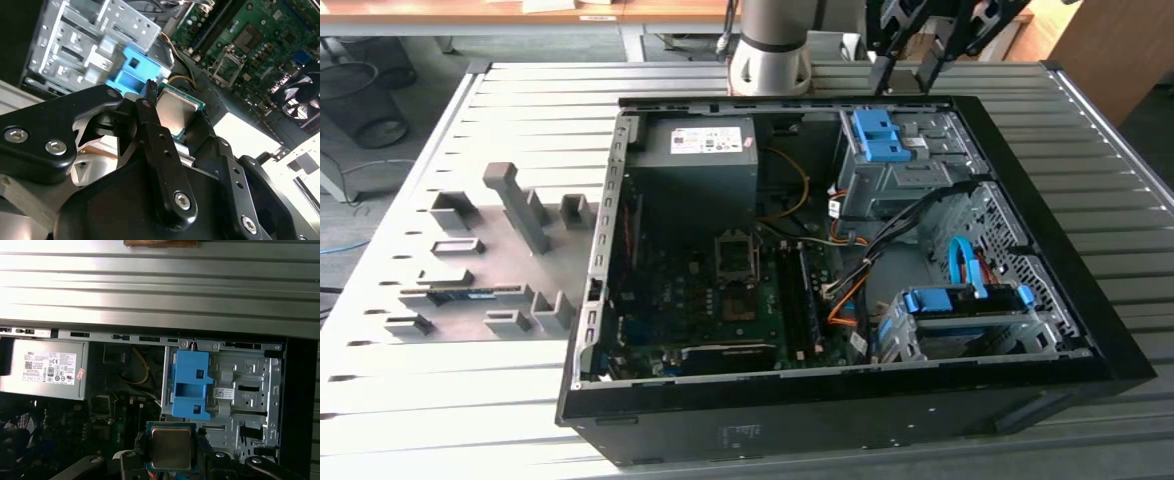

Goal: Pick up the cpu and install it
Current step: 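Pick up the cpu and move it towards the insertion slot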

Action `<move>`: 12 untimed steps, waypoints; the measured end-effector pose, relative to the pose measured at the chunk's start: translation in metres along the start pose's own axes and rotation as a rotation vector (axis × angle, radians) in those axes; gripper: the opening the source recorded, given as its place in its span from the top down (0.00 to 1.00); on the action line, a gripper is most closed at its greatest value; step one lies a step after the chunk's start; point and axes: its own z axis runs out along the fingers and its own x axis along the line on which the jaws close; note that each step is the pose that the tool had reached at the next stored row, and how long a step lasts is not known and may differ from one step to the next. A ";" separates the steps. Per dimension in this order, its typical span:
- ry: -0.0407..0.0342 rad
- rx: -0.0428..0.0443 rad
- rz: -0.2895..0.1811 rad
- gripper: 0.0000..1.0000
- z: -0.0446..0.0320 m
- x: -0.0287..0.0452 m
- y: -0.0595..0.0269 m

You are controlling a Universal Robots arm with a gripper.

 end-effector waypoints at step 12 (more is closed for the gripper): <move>0.0034 -0.0001 0.000 0.53 -0.0042 -0.0441 -0.0024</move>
